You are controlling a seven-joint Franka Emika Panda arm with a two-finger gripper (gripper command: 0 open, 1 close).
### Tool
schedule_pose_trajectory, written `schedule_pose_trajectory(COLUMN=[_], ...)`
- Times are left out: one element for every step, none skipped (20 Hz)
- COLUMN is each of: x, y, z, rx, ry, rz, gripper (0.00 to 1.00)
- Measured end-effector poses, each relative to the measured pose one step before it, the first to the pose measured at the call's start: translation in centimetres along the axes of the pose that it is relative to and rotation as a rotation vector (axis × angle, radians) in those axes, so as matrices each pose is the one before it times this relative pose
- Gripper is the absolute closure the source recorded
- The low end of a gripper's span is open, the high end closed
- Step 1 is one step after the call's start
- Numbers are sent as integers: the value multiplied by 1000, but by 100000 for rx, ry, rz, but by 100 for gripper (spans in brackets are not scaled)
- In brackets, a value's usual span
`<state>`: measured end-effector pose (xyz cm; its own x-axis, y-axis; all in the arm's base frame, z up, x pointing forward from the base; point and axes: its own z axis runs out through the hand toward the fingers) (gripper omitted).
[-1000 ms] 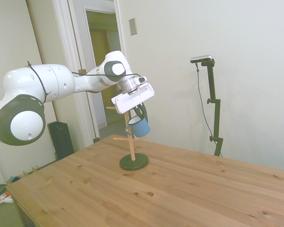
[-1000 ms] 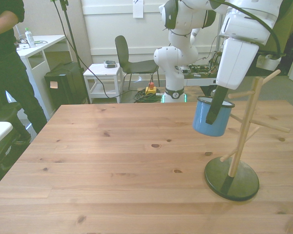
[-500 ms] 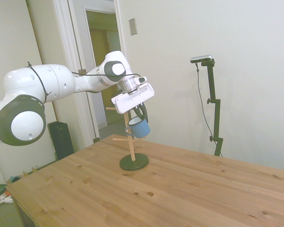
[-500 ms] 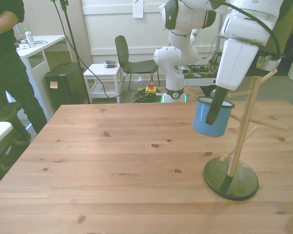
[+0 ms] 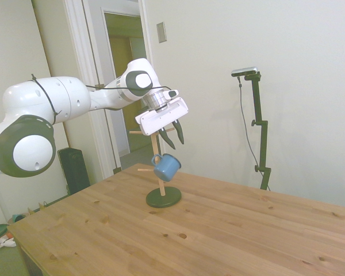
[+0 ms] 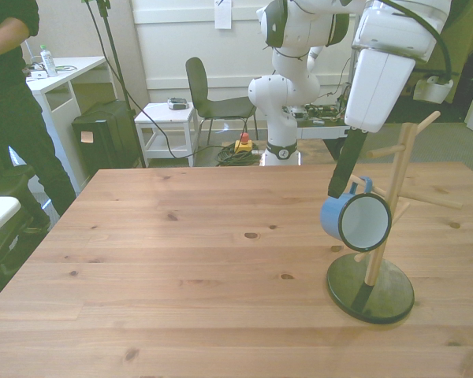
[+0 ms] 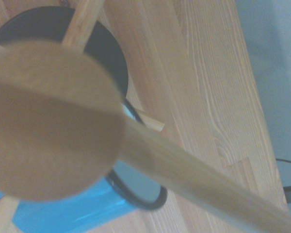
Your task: Hang the mug
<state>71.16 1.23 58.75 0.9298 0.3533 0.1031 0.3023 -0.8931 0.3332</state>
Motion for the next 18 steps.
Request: schedule_pose_trajectory(x=[-12,-12,-14,-17,-31,-93,-197,-303,-404,-611,-726,-823,-960,-1031,-1134,-1235,-1245,-1356], y=[53,50,57,69,100,157,207,257,263,252,174,140,154,212,298,463,601,831], z=[-34,-21,-20,-31,-50,-145,-401,-665,-857,-970,-910,-899,-829,-766,-681,-607,-523,-365], rx=[-62,-57,-47,-46,-69,-104,-82,-167,-220,-147,-54,-29,140,326,998,2466,3205,2992], ry=[55,36,36,65,76,81,228,511,691,532,262,206,-4,27,105,698,1164,728], rz=[83,84,91,110,176,331,410,424,414,361,299,369,491,623,1425,2718,3177,2755], gripper=[0,0,0,0,0,0,0,0,0,0,0,0,0,0,0,0,0,0])
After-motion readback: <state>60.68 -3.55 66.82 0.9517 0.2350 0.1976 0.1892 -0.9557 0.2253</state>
